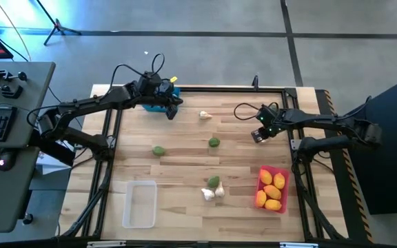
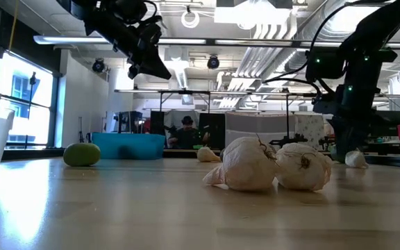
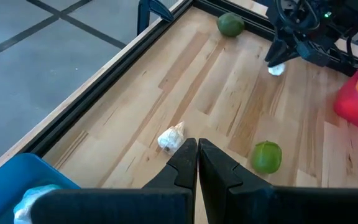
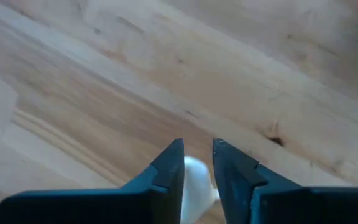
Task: Sort produce into baskets
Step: Put the garlic into the blue bin
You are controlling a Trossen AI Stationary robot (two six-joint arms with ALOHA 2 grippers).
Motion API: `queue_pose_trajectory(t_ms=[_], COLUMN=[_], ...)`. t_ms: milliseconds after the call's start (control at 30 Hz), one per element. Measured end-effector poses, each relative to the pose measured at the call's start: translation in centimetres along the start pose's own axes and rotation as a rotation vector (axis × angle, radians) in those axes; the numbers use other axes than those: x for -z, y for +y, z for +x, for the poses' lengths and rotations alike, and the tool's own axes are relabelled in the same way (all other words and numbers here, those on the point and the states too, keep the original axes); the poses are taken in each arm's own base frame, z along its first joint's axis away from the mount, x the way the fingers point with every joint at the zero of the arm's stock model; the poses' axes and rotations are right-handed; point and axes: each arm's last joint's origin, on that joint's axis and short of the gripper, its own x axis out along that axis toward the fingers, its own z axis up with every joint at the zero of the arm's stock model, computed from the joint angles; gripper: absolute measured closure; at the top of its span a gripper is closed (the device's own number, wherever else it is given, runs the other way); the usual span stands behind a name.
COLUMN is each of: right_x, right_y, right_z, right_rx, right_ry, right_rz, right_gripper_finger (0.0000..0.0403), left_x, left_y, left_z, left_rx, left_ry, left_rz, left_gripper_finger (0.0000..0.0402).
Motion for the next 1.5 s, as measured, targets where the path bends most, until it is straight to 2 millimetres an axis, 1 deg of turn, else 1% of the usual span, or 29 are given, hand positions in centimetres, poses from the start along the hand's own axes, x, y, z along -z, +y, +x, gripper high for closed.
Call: queue_pose_trajectory(t_ms=[233,367,467,600,667,767,867,900,1067,1233,1500], right_x=[-1.3,-1.7,-1.6,-1.2,-1.2,-1.1,-0.8,-0.8,-0.4,-0.1,-0.2], right_y=[0.8,1.2,1.1,0.8,0.9,1.1,1.5,1.6,2.4,3.2,3.7], right_z=[-1.2,-2.3,-3.0,-3.1,-3.1,-3.2,-3.1,-3.1,-2.3,-0.9,1.0], right_rx=[-0.053,-0.078,-0.047,-0.017,-0.019,-0.024,-0.032,-0.033,-0.032,0.012,0.061], right_ry=[-0.049,-0.017,0.034,0.08,0.081,0.07,0.073,0.076,0.119,0.189,0.25], right_rz=[0.019,0.063,0.076,0.051,-0.018,-0.196,-0.378,-0.397,-0.448,-0.478,-0.428], right_gripper_finger=[0.0367,0.0369,0.0349,0.0296,0.0264,0.0218,0.0186,0.018,0.0171,0.0171,0.0172], left_x=[0.0,0.0,0.0,0.0,0.0,0.0,0.0,0.0,0.1,0.1,0.1], left_y=[-0.2,-0.3,-0.3,-0.3,-0.3,-0.3,-0.3,-0.3,-0.3,-0.3,-0.3], left_z=[0.0,0.0,0.0,0.0,0.0,0.0,0.0,0.0,0.0,0.0,0.0], left_rx=[0.075,0.1,0.101,0.101,0.101,0.101,0.101,0.101,0.101,0.101,0.101], left_ry=[0.006,0.008,0.009,0.008,0.008,0.008,0.009,0.009,0.01,0.01,0.013], left_rz=[0.001,0.001,0.0,0.001,0.002,0.002,0.002,0.002,0.002,0.005,0.01], left_gripper_finger=[0.0401,0.0401,0.0401,0.0401,0.0401,0.0401,0.0401,0.0401,0.0401,0.0401,0.0401])
